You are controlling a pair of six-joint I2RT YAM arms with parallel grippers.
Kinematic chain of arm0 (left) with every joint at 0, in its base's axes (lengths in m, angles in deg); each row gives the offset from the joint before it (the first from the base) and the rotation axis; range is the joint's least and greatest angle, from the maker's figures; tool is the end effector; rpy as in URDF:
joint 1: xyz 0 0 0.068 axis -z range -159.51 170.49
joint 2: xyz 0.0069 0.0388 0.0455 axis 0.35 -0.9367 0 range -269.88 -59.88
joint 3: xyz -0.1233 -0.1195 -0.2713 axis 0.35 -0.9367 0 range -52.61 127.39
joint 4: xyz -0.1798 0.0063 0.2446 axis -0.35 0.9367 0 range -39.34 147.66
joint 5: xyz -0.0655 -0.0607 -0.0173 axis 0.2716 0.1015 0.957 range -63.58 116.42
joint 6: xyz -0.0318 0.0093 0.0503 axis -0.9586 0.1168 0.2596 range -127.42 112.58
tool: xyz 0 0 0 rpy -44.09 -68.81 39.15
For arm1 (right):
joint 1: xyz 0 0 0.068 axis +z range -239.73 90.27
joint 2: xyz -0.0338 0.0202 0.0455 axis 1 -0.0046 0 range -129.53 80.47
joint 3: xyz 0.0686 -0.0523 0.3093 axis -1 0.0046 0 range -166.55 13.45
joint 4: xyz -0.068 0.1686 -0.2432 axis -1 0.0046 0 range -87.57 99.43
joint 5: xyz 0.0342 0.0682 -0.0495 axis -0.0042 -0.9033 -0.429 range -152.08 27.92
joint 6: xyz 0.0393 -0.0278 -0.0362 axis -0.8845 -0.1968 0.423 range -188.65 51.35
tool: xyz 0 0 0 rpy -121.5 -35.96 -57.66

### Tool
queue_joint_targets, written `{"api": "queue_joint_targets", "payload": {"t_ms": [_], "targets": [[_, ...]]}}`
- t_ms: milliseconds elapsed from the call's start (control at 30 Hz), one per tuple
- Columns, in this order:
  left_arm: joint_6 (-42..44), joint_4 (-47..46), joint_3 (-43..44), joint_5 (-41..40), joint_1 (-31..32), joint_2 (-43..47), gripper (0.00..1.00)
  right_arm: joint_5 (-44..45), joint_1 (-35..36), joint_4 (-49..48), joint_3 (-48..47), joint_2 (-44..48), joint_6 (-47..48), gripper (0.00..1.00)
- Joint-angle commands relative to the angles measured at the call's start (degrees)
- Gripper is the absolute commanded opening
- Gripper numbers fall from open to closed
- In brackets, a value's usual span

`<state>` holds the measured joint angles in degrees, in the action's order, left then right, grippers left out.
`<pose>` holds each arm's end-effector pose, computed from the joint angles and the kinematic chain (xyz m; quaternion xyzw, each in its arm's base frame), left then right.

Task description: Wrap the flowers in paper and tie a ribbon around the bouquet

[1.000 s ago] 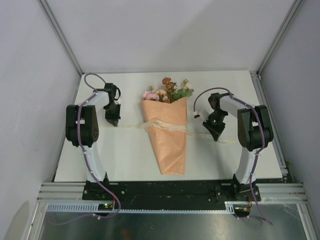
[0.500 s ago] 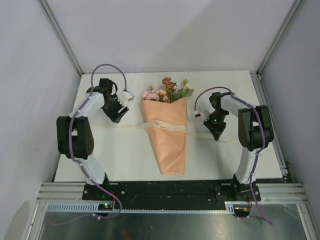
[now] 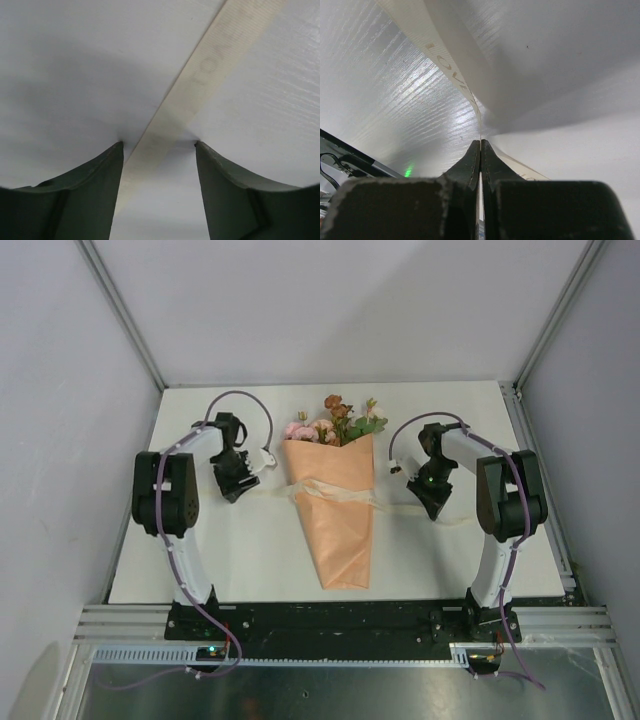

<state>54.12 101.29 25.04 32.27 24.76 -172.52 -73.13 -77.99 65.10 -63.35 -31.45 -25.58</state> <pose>0.4200 -0.0359 0.1680 0.5438 0.8368 -0.0265 0.0579 0.3826 0.0882 0.1702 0.4513 -0.8846 -0.1107 0.0392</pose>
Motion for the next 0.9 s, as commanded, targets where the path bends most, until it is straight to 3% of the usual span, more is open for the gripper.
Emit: {"api": "queue_joint_targets", "payload": {"t_ms": [0,100,233,300,500,633,867], "targets": [[3.0,-1.5,0.7,-2.5,0.4,-3.5,0.60,-0.6,-0.4,1.6,-1.9,0.3,-0.5,0.00],[3.6,-2.3,-0.5,-4.5,1.3,-3.6,0.51,-0.6,-0.4,1.7,-2.0,0.2,-0.6,0.00],[3.8,-4.4,-2.5,-5.4,1.8,-2.6,0.15,-0.6,-0.4,1.6,-2.2,-0.2,-0.7,0.00],[3.9,-5.3,-3.5,-5.4,1.9,-2.0,0.04,-0.6,-0.4,1.6,-2.3,-0.3,-0.8,0.00],[0.2,-5.8,-2.0,-0.2,-0.8,-0.3,0.00,-0.2,-0.6,1.7,-2.4,-0.1,-0.5,0.00],[-5.6,-5.8,-0.9,4.0,-3.7,5.3,0.00,0.0,-1.9,1.8,-2.4,0.9,-0.3,0.00],[-17.6,-5.4,2.4,6.9,-12.6,11.7,0.00,0.9,-7.3,3.3,-2.4,3.3,1.0,0.00]]}}
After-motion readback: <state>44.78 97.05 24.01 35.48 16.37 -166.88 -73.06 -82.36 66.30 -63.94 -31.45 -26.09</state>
